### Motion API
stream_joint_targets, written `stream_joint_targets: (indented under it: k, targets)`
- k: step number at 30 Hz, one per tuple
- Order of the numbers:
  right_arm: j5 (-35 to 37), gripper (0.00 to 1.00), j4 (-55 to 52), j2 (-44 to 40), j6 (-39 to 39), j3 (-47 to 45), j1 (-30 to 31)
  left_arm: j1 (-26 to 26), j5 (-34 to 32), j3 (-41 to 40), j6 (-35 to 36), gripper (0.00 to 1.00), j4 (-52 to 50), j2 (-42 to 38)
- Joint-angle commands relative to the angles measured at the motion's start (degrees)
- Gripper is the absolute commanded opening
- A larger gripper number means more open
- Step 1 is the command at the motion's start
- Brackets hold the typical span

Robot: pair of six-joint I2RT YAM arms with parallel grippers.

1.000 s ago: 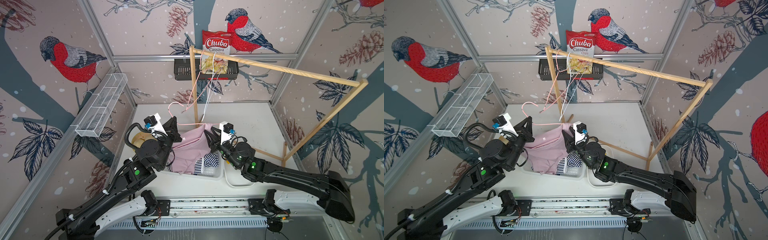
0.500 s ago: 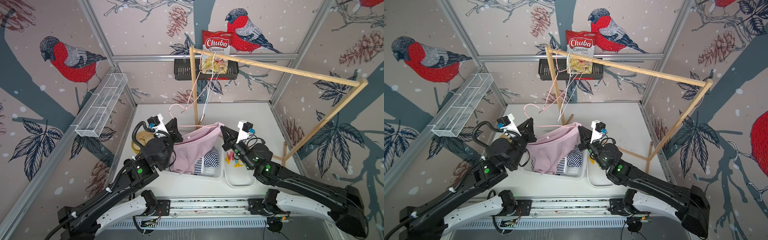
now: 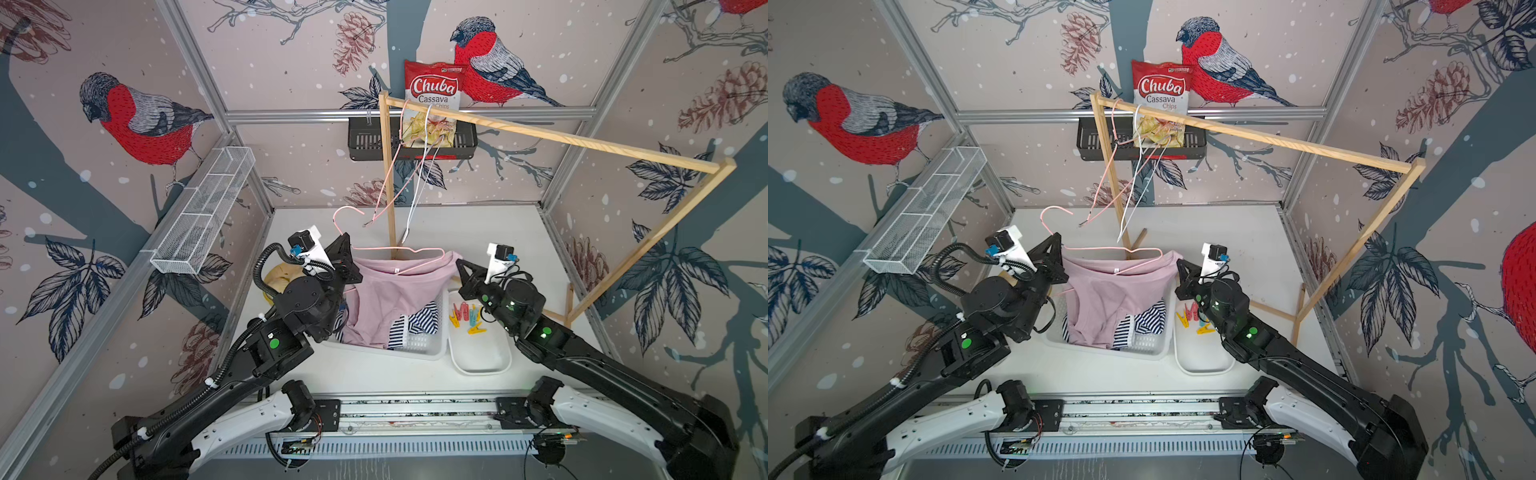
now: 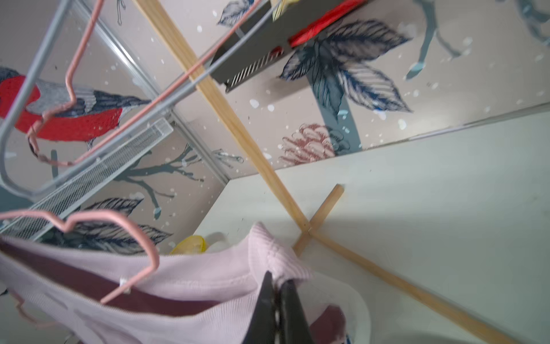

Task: Remove the clothespins securing tank tops to the hanger
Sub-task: Remove the tank top from the hanger.

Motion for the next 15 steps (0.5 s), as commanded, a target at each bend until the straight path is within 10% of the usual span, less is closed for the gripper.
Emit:
stream_joint_targets:
  k: [1,6,9,15]
  targets:
    - [-3.1,0.0,5.9,2.8,-0.2,-0.5,3.8,0.1,0.7,1.1,0.3,0.0,3.0,0.8]
    - [-12.0,0.13,10.7,9.2,-3.2,0.1,7.8,0.1,1.3,2.4,1.2,0.0,4.2,2.4]
    - [-15.1,0.38,13.9,9.4,-6.1,-1.6,9.1,0.1,1.3,2.7,1.6,0.0,4.6,3.0]
    - [-9.3,0.55,6.8,-1.9,-13.5,-4.1,9.1,0.0,1.0,2.8,1.9,0.0,4.7,3.8]
